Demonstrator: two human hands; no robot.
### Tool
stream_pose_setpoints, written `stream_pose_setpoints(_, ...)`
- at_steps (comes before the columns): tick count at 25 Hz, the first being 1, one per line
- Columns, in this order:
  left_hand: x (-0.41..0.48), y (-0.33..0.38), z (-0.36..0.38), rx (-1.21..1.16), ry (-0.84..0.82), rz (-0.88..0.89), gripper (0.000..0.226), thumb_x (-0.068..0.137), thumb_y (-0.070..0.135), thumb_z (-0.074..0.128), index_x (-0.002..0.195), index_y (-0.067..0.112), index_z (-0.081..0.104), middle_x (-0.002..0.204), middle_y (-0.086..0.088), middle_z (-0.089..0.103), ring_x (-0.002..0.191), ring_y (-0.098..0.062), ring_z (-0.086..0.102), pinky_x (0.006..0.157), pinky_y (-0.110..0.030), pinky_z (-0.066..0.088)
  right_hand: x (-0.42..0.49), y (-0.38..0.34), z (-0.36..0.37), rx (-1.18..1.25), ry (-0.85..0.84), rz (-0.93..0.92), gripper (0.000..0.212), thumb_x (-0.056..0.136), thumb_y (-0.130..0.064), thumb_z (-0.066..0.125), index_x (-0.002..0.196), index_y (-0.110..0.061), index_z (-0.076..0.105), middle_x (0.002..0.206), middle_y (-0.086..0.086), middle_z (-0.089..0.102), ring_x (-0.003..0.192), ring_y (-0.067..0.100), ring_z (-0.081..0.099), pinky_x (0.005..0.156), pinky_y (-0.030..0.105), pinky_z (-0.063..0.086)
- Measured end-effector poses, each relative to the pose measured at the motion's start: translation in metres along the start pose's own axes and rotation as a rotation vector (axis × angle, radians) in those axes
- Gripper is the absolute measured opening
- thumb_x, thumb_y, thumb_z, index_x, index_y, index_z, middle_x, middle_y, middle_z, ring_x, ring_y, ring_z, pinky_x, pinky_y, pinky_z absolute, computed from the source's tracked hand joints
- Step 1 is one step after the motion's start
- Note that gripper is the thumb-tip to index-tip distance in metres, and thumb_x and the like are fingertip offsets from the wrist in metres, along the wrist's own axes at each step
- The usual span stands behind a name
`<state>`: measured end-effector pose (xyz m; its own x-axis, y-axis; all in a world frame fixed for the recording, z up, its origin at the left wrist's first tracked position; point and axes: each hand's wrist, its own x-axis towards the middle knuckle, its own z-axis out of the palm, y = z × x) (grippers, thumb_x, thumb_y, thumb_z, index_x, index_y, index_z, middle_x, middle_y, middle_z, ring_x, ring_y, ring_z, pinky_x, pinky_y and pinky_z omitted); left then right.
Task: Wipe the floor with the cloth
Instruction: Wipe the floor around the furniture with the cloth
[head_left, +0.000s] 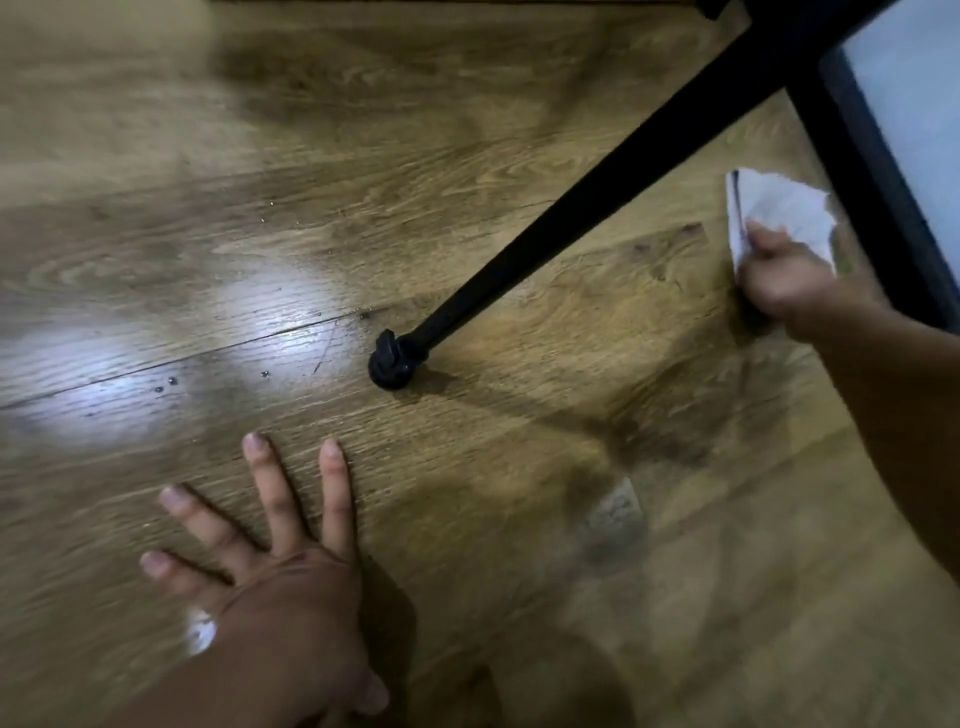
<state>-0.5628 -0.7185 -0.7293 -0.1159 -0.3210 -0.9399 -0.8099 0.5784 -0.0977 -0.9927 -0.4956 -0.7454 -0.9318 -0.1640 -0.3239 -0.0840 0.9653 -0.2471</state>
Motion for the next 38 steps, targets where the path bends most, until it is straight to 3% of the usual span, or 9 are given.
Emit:
stream_pose_setpoints(2, -0.009, 0.004, -0.007, 0.046, -0.027, 0.034, 0.182, 0.036, 0.053, 0.097, 0.107, 0.025, -0.068, 0.117, -0.023, -0.070, 0.111, -0.069, -0.048, 0.103, -0.081, -0.003, -0.034, -0.010, 0.023, -0.047, 0.019, -0.128, 0.051, 0.100, -0.023, 0.045, 0.150, -0.026, 0.034, 0.161, 0.010, 0.020, 0.150, 0.019, 0.013, 0.121, 0.026, 0.006)
stream_pose_setpoints(12, -0.015, 0.002, -0.005, 0.102, 0.091, 0.103, 0.179, 0.040, 0.042, 0.100, 0.111, 0.033, -0.064, 0.109, -0.017, -0.075, 0.103, -0.060, -0.054, 0.105, -0.079, -0.004, -0.215, -0.117, 0.118, -0.312, -0.090, -0.501, 0.060, 0.097, -0.030, 0.038, 0.151, -0.044, 0.013, 0.163, -0.009, -0.005, 0.150, 0.026, -0.010, 0.118, 0.049, -0.006)
stream_pose_setpoints(17, -0.015, 0.000, -0.003, 0.081, 0.118, 0.113, 0.180, 0.036, 0.043, 0.100, 0.104, 0.035, -0.066, 0.111, -0.014, -0.075, 0.099, -0.057, -0.055, 0.104, -0.080, 0.000, -0.236, -0.098, 0.111, -0.302, -0.132, -0.738, 0.053, 0.100, -0.038, 0.036, 0.151, -0.040, 0.023, 0.163, -0.006, 0.010, 0.151, 0.024, 0.000, 0.122, 0.044, 0.004)
stream_pose_setpoints(27, -0.001, -0.002, 0.004, 0.024, 0.197, 0.136, 0.184, 0.030, 0.041, 0.101, 0.100, 0.035, -0.068, 0.112, -0.015, -0.074, 0.099, -0.059, -0.056, 0.097, -0.082, -0.008, -0.231, 0.053, 0.080, -0.236, 0.138, -0.051, 0.052, 0.100, -0.031, 0.033, 0.151, -0.019, 0.031, 0.156, 0.019, 0.029, 0.143, 0.041, 0.024, 0.120, 0.046, 0.017)
stream_pose_setpoints(30, -0.008, -0.005, 0.001, -0.011, 0.183, 0.180, 0.180, 0.036, 0.043, 0.100, 0.107, 0.033, -0.065, 0.112, -0.017, -0.074, 0.104, -0.061, -0.054, 0.098, -0.081, -0.010, -0.290, 0.004, 0.103, -0.414, 0.043, -0.277, 0.065, 0.093, -0.038, 0.016, 0.151, -0.013, 0.030, 0.151, 0.025, 0.036, 0.142, 0.040, 0.028, 0.120, 0.045, 0.016)
stream_pose_setpoints(33, -0.015, -0.010, -0.002, -0.009, 0.174, 0.263, 0.173, 0.047, 0.044, 0.098, 0.121, 0.034, -0.059, 0.114, -0.016, -0.074, 0.112, -0.062, -0.052, 0.102, -0.080, -0.011, -0.339, -0.048, 0.117, -0.494, -0.072, -0.586, 0.061, 0.092, -0.043, 0.027, 0.145, -0.017, 0.043, 0.146, 0.020, 0.046, 0.137, 0.044, 0.038, 0.113, 0.051, 0.033)
stream_pose_setpoints(35, -0.017, -0.017, -0.018, 0.076, 0.153, 0.336, 0.160, 0.056, 0.052, 0.092, 0.139, 0.034, -0.045, 0.135, -0.019, -0.062, 0.127, -0.062, -0.040, 0.110, -0.076, -0.005, -0.357, -0.086, 0.128, -0.513, -0.087, -0.729, 0.057, 0.089, -0.045, 0.046, 0.140, -0.020, 0.051, 0.142, 0.017, 0.051, 0.131, 0.047, 0.044, 0.106, 0.055, 0.040)
stream_pose_setpoints(37, -0.021, -0.041, -0.042, 0.018, 0.160, 0.499, 0.120, 0.066, 0.050, 0.087, 0.157, 0.023, 0.015, 0.160, -0.024, 0.004, 0.147, -0.047, 0.011, 0.119, -0.058, 0.024, -0.370, -0.134, 0.148, -0.524, -0.205, -0.831, 0.060, 0.088, -0.046, 0.054, 0.143, -0.022, 0.047, 0.152, 0.016, 0.037, 0.138, 0.050, 0.031, 0.111, 0.059, 0.029)
stream_pose_setpoints(38, -0.021, -0.053, -0.051, -0.098, 0.272, 0.573, 0.087, 0.070, 0.044, 0.085, 0.142, 0.015, 0.045, 0.145, -0.022, 0.040, 0.133, -0.036, 0.043, 0.105, -0.041, 0.045, -0.374, -0.157, 0.161, -0.513, -0.245, -0.872, 0.059, 0.093, -0.046, 0.048, 0.147, -0.025, 0.039, 0.159, 0.015, 0.024, 0.143, 0.050, 0.016, 0.116, 0.060, 0.016)
